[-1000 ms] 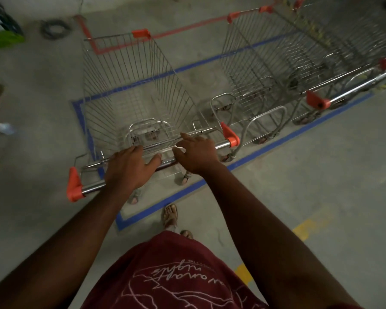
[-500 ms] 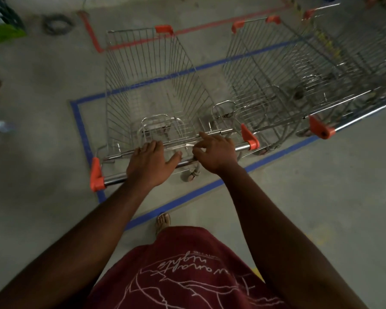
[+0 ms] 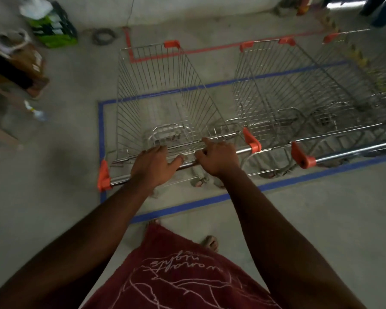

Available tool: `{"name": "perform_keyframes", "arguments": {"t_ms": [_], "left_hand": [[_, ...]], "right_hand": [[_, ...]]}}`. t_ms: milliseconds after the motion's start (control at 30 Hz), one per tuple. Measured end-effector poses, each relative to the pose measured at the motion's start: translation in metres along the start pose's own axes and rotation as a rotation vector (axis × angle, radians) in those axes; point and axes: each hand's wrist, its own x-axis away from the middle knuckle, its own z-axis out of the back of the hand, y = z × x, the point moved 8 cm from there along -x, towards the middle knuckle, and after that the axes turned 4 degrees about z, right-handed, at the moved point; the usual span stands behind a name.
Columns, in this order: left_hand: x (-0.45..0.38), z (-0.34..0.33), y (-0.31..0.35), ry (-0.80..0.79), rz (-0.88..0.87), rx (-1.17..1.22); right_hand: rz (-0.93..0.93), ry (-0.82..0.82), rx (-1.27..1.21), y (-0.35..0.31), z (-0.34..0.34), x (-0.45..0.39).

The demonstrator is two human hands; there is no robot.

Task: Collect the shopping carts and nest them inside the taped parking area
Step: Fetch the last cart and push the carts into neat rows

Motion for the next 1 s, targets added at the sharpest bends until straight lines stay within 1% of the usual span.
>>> {"name": "perform_keyframes", "arguments": {"t_ms": [133,233,367,433,533,633,733,767,900,1000], "left_hand": [[0.005,0.0,0.008,0.003,0.026,0.029],[0.009,-0.001,0.012,0.003,0.039,0.051],[0.01,-0.002,0.022,0.042,0.018,0.044],[0.011,-0.003,0.029,0.042,0.012,0.043],[0.012,-0.005,0.036,0.038,0.002,0.055],[0.011,-0.006,0.04,0.03,-0.054,0.05],[0.013,-0.007,0.034,0.038,-0.097,0.044],[0.013,-0.008,0.03,0.045,-0.102,0.042],[0.015,-0.015,0.029,0.024,-0.085,0.037],[0.018,-0.016,0.034,0.022,-0.1,0.048]], "right_hand": [[0.05,-0.022,-0.001,0.01,-0.004,0.003],[0.057,-0.01,-0.019,0.014,-0.002,0.013],[0.053,-0.001,-0.042,0.024,-0.007,0.018],[0.048,0.045,-0.074,0.032,-0.006,0.021],[0.046,0.165,-0.167,0.045,-0.003,0.026],[0.017,0.159,-0.224,0.052,-0.005,0.027],[0.029,0.223,-0.265,0.047,-0.005,0.034],[0.034,0.243,-0.263,0.045,-0.006,0.037],[0.008,0.236,-0.221,0.045,-0.016,0.039],[-0.013,0.28,-0.22,0.049,-0.016,0.042]]}}
